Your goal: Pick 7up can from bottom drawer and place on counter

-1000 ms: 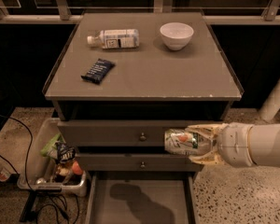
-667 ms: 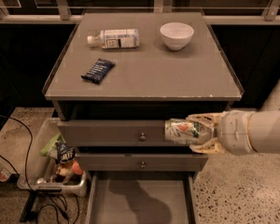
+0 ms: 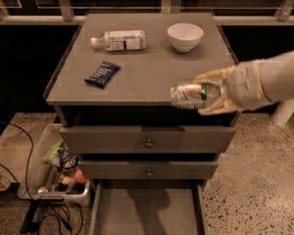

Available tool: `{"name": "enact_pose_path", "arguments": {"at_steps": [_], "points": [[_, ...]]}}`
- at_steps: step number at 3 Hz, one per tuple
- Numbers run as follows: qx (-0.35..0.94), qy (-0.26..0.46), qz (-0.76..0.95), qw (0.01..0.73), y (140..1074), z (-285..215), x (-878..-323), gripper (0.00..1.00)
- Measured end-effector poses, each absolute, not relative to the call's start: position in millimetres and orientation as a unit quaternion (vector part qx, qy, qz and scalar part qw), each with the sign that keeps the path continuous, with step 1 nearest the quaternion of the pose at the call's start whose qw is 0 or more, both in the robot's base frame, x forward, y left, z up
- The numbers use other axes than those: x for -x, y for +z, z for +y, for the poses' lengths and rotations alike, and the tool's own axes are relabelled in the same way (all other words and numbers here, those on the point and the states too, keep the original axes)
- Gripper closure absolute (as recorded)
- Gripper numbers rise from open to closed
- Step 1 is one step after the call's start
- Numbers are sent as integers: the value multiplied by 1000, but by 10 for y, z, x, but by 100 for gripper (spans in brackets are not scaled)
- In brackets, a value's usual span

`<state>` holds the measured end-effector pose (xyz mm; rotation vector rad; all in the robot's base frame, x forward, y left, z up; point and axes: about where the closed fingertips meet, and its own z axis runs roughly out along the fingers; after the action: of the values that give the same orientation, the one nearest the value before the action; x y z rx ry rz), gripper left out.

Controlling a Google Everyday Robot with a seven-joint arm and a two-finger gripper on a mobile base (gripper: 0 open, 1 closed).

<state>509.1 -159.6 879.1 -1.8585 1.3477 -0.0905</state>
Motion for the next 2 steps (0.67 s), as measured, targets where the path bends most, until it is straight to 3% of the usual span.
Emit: {"name": "enact_pose_path", "arguments": {"at_steps": [2], "points": [[683,37,556,472,9070,-1475,-5952,100]]}}
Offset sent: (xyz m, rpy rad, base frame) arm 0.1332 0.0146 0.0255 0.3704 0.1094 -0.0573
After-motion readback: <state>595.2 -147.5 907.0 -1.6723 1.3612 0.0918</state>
